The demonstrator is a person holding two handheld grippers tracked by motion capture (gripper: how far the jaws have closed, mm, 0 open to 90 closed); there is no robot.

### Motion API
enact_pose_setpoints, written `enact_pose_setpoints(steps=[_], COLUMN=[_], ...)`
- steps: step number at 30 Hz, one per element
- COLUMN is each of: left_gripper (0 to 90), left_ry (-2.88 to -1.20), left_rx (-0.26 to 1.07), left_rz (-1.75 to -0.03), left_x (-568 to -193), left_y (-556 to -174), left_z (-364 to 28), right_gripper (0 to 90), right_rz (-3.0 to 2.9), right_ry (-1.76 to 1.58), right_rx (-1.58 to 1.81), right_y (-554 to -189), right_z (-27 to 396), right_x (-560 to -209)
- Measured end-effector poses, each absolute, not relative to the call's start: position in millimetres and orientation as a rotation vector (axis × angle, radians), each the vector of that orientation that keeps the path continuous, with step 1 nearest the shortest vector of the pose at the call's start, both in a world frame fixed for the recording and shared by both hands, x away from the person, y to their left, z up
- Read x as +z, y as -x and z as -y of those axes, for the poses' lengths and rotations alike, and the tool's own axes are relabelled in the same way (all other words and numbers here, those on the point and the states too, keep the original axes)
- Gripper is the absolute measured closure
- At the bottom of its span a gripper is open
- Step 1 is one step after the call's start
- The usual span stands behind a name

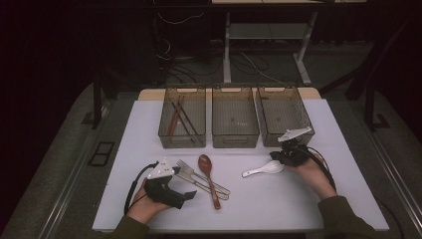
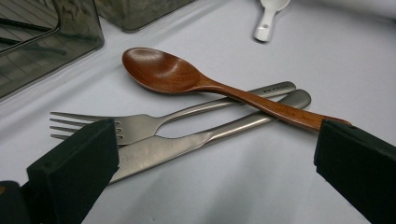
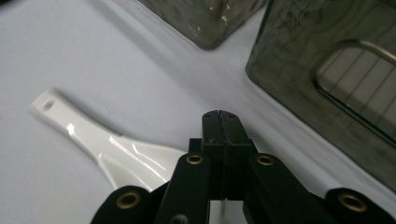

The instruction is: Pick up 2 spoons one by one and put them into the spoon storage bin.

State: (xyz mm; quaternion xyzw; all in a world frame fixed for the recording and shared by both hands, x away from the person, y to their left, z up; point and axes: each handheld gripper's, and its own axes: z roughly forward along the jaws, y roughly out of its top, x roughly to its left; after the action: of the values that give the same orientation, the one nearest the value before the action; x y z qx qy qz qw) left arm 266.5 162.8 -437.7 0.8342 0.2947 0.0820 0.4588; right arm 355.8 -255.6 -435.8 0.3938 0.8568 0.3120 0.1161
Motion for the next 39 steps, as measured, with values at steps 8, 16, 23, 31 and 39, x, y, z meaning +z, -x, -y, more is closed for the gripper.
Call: enact_pose_setpoints(steps=[8,16,23,31,39], left_gripper=[0.0,0.0,0.0,0.0,0.0], left_ry=[-2.052,-2.052,-2.060,-2.062,-2.064], left_rx=[0.204,0.201,0.199,0.197,0.197], left_rz=[-0.727,-0.725,-0.719,-0.719,-0.720], left_x=[-437.4,-437.4,-437.6,-438.0,-438.3], left_y=[-266.1,-266.1,-266.1,-266.0,-265.8], left_z=[-162.8,-163.3,-162.6,-162.6,-161.8], right_gripper=[89.1,60.5,47.1,44.9,45.5], right_rz=[-2.513,-2.509,-2.569,-2.631,-2.675], right_ry=[-1.153,-1.182,-1.146,-1.111,-1.067], right_rx=[0.909,1.029,1.020,0.994,0.968], right_y=[-347.9,-343.5,-336.9,-336.5,-335.4], right_z=[266.7,276.3,278.9,273.4,270.5], right_x=[-435.0,-427.9,-430.0,-435.0,-437.8])
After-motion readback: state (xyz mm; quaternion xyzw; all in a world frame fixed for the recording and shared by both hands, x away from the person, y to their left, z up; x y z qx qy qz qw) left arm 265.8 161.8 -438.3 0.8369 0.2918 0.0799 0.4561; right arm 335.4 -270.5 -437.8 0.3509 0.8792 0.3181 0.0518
